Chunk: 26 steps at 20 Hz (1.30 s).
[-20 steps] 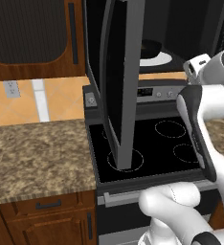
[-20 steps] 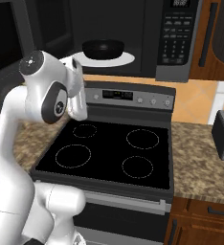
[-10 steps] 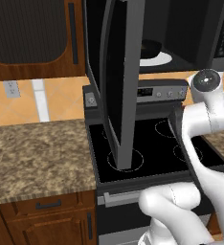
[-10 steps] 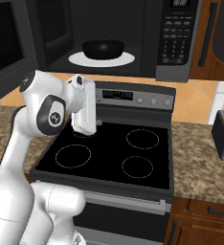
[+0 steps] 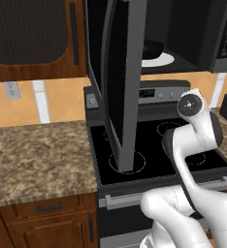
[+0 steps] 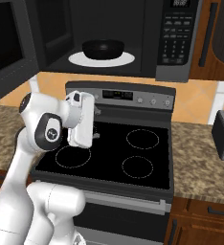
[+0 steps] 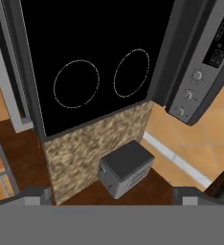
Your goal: Open the microwave, place the bowl with waffle inside the microwave, then close the microwave door and turn it on.
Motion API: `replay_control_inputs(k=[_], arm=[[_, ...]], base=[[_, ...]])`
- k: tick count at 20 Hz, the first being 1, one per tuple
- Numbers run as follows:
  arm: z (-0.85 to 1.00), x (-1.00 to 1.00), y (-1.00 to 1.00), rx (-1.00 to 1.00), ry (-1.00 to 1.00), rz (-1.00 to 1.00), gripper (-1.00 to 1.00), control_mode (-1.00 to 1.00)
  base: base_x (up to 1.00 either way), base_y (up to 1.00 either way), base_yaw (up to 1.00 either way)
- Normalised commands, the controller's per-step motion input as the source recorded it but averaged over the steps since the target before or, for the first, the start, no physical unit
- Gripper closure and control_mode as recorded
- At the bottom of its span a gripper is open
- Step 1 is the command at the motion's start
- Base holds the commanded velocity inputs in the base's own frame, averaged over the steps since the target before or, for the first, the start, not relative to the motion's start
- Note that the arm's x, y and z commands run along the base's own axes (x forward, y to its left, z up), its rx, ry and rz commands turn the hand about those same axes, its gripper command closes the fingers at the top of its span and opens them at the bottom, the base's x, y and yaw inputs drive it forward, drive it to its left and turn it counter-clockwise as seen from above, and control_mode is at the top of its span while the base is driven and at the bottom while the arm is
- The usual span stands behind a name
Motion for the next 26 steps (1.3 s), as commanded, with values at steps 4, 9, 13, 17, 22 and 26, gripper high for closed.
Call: replay_control_inputs(k=[4,9,13,17,22,26], arm=[[-0.19,0.06,0.31,0.11,-0.01,0.0,-1.0,-1.0],[-0.09,0.04,0.54,0.14,0.0,0.0,-1.0,-1.0],[0.0,0.0,0.62,0.17,0.0,0.0,-1.0,-1.0],[-0.01,0.0,0.6,0.14,0.0,0.0,-1.0,-1.0],[-0.23,0.0,0.58,0.06,0.0,0.0,-1.0,-1.0],[-0.61,0.0,0.25,0.0,0.0,0.0,-1.0,-1.0]], base=[[0.0,0.0,0.0],[0.0,0.0,0.0],[0.0,0.0,0.0],[0.0,0.0,0.0],[0.0,0.0,0.0],[0.0,0.0,0.0]])
